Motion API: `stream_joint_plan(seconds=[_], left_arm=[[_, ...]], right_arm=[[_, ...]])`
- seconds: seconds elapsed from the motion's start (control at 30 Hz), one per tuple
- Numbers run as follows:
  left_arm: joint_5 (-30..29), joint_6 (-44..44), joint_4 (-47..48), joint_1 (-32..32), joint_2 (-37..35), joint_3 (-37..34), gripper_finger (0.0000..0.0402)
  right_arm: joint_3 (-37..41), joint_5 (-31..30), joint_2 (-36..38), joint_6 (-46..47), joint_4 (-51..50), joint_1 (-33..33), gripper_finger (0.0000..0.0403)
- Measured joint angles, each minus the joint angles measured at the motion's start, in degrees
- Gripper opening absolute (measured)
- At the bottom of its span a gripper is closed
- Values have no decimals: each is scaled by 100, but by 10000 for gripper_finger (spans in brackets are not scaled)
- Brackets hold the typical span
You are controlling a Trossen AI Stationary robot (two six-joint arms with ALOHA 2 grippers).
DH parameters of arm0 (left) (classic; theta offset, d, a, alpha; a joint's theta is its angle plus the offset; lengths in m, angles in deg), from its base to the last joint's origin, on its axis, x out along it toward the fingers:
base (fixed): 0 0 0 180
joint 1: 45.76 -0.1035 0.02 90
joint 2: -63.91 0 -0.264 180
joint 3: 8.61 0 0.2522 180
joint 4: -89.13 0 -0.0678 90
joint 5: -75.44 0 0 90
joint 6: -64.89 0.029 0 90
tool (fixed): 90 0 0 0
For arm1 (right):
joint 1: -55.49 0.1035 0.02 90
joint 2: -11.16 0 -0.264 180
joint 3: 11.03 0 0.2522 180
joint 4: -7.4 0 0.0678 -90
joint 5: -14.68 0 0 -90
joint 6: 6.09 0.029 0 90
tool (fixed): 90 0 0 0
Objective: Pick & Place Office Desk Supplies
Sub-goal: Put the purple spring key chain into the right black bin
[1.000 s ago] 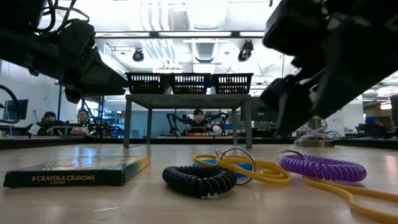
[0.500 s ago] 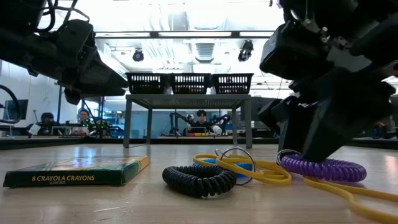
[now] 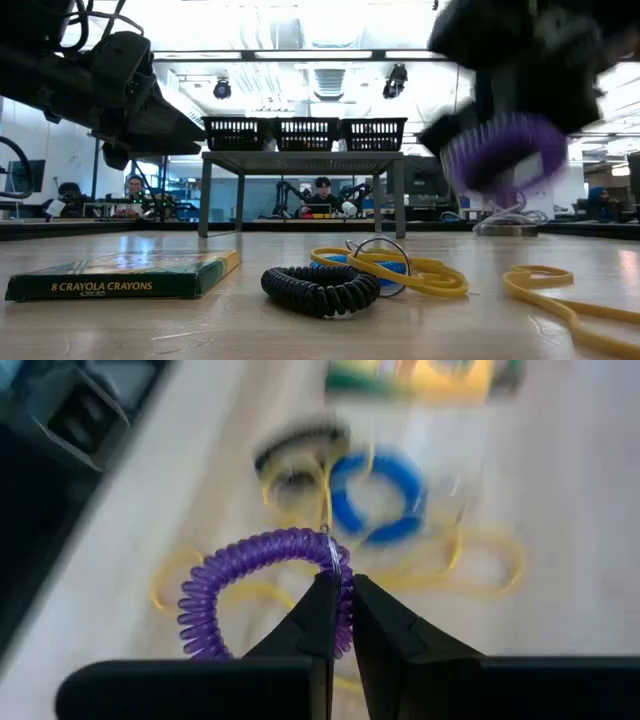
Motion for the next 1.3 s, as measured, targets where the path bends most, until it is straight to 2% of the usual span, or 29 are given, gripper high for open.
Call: stream_joint_plan(seconds=[0.13,0.27,0.4,0.6,0.67,0.8,0.93,1.03,1.3], left_arm=[[-3,10,16,7,0,0,163],[-43,195,14,7,0,0,163],[-281,311,9,7,0,0,163],[-930,684,-2,2,0,0,163],[-1259,792,-1,-15,0,0,163],[-1547,822,-1,-126,0,0,163],[-1546,798,0,-225,0,0,163],[-1545,773,-2,-247,0,0,163],[-1524,634,-20,-251,0,0,163]], right_arm=[[-6,-749,722,-258,-297,-11,19],[-8,-2001,1526,-655,-385,-183,19],[-7,-2936,2116,-1185,-370,-511,18],[-8,-4921,2497,-2060,127,-1511,18],[-8,-5304,2475,-2438,580,-1999,18],[-24,-5015,2235,-2984,1330,-2984,19],[-405,-4274,1911,-2913,1068,-3735,26],[-870,-3830,1571,-2791,294,-4083,36],[-2246,-3804,910,-2529,-1992,-4229,86]])
